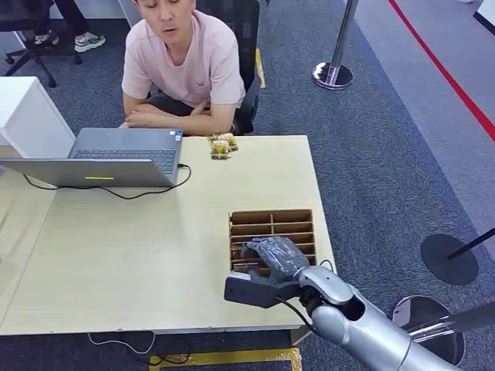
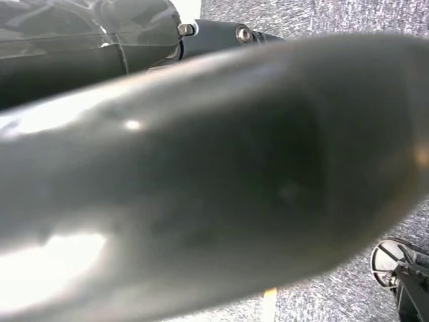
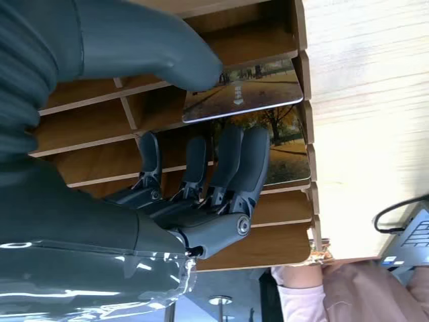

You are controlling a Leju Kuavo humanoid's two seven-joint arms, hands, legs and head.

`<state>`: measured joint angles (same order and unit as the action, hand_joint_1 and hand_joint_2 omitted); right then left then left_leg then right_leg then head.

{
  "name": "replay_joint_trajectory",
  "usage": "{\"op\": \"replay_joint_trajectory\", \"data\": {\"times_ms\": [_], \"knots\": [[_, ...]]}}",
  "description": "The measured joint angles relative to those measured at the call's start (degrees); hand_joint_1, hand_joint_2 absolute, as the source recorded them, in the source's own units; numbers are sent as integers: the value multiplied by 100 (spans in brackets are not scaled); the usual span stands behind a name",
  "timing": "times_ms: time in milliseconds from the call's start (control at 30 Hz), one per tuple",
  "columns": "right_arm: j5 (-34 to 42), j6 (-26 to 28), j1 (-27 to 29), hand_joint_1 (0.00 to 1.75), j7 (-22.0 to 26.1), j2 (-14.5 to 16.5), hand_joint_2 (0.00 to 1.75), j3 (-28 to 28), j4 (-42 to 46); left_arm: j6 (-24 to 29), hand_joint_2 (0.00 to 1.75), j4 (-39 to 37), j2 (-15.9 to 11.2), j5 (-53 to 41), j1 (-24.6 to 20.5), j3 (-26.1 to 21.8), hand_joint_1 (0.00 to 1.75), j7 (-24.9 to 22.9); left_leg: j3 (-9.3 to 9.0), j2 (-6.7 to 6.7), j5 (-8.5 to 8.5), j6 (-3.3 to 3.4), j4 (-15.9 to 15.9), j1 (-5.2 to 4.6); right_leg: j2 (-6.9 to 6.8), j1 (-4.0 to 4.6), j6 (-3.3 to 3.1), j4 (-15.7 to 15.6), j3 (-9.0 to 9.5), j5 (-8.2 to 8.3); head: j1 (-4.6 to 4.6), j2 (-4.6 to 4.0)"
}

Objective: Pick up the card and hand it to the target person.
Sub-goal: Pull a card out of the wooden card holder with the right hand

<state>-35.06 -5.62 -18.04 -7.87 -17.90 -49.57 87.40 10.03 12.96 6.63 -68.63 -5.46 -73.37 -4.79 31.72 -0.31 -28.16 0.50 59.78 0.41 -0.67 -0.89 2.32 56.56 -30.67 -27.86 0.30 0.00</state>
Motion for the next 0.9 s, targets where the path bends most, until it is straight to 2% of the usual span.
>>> {"op": "replay_joint_trajectory", "data": {"times_ms": [433, 900], "knots": [[-19, -71, -102, 93, 75, 120, 175, -2, -231, 7, 0, 0, 1, 7, 0, 0, 0, -11, -2, 5, 0, 0, 0, 0, 3, 0, -4, 0, -1, 4, 1, 0], [26, -157, -213, 106, 176, 164, 175, -7, -387, 51, 0, 0, 1, 80, 0, -2, 0, -37, -7, 11, 9, -5, -2, 1, 27, 0, -4, 0, -2, 22, 1, -1]]}}
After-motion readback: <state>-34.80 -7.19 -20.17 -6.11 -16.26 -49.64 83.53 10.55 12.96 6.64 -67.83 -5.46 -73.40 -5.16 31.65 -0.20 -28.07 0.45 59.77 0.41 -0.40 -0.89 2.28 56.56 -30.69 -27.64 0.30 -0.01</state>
